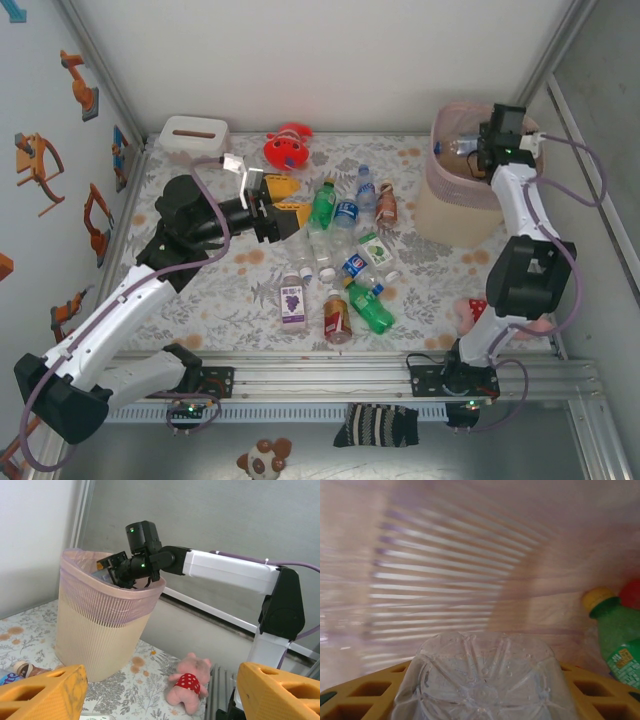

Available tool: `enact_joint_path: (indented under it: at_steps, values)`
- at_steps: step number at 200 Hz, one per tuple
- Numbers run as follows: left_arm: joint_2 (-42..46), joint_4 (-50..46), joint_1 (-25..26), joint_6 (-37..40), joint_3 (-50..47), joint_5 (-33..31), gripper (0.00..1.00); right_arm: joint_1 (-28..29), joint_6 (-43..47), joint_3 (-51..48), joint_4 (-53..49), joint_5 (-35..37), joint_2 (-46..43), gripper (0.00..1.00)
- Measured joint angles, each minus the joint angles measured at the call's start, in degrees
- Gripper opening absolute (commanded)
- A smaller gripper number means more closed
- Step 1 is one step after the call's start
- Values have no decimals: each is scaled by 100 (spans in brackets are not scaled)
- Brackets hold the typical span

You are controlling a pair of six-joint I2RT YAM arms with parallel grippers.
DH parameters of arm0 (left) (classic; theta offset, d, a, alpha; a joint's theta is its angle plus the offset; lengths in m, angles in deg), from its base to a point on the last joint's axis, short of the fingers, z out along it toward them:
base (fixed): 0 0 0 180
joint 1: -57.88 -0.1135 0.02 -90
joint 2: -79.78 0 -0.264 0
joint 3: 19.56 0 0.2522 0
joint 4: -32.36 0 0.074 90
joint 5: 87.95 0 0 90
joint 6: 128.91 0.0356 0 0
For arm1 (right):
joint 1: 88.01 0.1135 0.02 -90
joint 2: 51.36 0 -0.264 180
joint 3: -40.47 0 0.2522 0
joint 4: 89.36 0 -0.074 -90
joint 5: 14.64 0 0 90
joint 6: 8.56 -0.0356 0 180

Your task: Put the plastic bottles in the bin

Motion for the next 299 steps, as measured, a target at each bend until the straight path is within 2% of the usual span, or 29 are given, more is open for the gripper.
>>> enact_joint_path:
  at_steps: [55, 73, 84, 139, 192, 219, 268, 299]
  values:
    - [26, -2, 0, 0, -116, -44, 78, 20, -291, 334, -678, 271, 210, 80]
    - [28, -2, 0, 0, -120, -66, 78, 20, -367, 555, -820, 356, 186, 93]
    - [28, -2, 0, 0, -120, -72, 78, 20, -332, 588, -868, 396, 129, 97]
    - [26, -90, 0, 4, -120, -289, 78, 26, -345, 575, -1084, 540, -455, 97]
    - [-229, -721, 2, 2, -7, -699, 75, 26, 103, 439, -957, 516, -1287, 97]
    - [-417, -1325, 90, -2, 140, -1320, 72, 26, 595, 177, -671, 251, -1628, 95]
    - [-831, -2736, 728, -210, 415, -3005, 68, 26, 1611, -343, -168, -503, -2192, 93]
    - [-1143, -3587, 988, -800, 428, -3840, 73, 26, 2033, -575, -136, -667, -2555, 93]
